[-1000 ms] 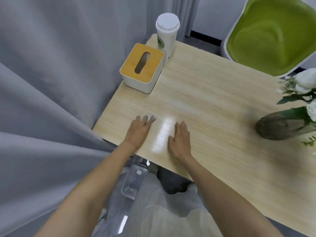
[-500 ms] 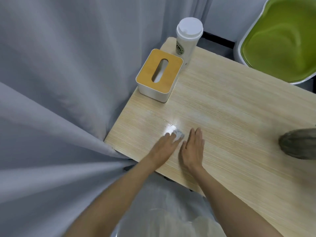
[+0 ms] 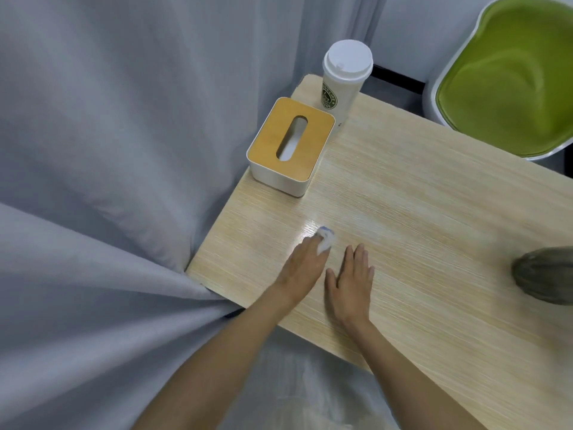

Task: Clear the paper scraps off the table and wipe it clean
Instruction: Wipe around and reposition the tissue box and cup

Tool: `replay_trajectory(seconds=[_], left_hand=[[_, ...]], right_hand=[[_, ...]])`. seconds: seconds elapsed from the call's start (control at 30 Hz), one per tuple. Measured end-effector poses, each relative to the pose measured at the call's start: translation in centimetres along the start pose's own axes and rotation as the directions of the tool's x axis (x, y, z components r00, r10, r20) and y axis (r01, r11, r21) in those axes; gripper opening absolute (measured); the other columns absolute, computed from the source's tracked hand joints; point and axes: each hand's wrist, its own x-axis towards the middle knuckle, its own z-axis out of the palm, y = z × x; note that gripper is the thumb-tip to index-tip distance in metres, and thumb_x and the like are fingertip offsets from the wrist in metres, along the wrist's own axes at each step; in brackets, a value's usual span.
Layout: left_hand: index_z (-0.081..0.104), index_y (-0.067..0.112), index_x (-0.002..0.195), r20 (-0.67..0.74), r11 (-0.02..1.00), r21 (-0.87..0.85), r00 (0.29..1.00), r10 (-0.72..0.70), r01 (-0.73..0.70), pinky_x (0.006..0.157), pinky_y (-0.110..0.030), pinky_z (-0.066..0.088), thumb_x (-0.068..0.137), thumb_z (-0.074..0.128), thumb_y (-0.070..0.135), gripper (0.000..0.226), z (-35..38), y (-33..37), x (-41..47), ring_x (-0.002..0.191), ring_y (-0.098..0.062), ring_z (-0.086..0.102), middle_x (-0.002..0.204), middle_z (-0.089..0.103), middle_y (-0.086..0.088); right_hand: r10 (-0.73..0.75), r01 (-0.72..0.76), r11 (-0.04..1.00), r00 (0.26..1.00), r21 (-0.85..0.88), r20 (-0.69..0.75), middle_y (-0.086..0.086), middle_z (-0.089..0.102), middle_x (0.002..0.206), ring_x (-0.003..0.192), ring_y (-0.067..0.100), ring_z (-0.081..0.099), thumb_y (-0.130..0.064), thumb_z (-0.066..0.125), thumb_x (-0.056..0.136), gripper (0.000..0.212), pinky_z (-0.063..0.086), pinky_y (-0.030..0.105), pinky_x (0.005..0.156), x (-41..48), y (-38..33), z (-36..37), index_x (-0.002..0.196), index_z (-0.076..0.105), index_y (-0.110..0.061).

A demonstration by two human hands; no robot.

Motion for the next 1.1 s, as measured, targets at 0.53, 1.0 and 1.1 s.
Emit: replay_trajectory(seconds=[0.53,1.0,1.1], left_hand=[[0.045,0.02,0.134,0.15,0.996,0.051,0.987,0.06,-0.068,0.092,-0.039,0.045,0.1,0.04,0.024,0.035,2.1,-0.6,-0.8,0.11,-0.026,0.048,0.127,0.048,-0.009],[0.042,0.018,0.139,0.039,0.983,0.124,0.99,-0.138,0.132,0.105,-0.042,0.035,0.095,0.043,0.019,0.044,3.0,0.7,-0.6,0.129,-0.033,0.038,0.141,0.039,-0.015],[0.045,0.026,0.136,0.21,0.991,0.116,0.977,0.047,-0.072,0.09,-0.033,0.045,0.098,0.034,0.03,0.04,5.0,2.9,-2.2,0.107,-0.027,0.051,0.123,0.052,-0.008]], right_hand=[[-0.032,0.036,0.995,0.998,0.092,-0.048,0.005,-0.004,0.16,0.147,0.014,-0.007,-0.031,0.029,0.101,0.058,-0.004,0.031,0.119,-0.4,0.8,-0.7,0.152,0.007,-0.011],[-0.023,0.025,0.997,1.0,0.07,-0.02,0.012,-0.005,0.159,0.147,0.019,-0.006,-0.022,0.031,0.101,0.059,-0.003,0.033,0.12,-1.5,2.9,-1.6,0.151,0.006,-0.003],[-0.066,0.068,0.996,0.997,0.057,-0.029,0.012,-0.007,0.159,0.147,0.016,-0.008,-0.02,0.028,0.101,0.058,-0.006,0.032,0.12,-2.2,3.6,-1.2,0.151,0.003,-0.004]])
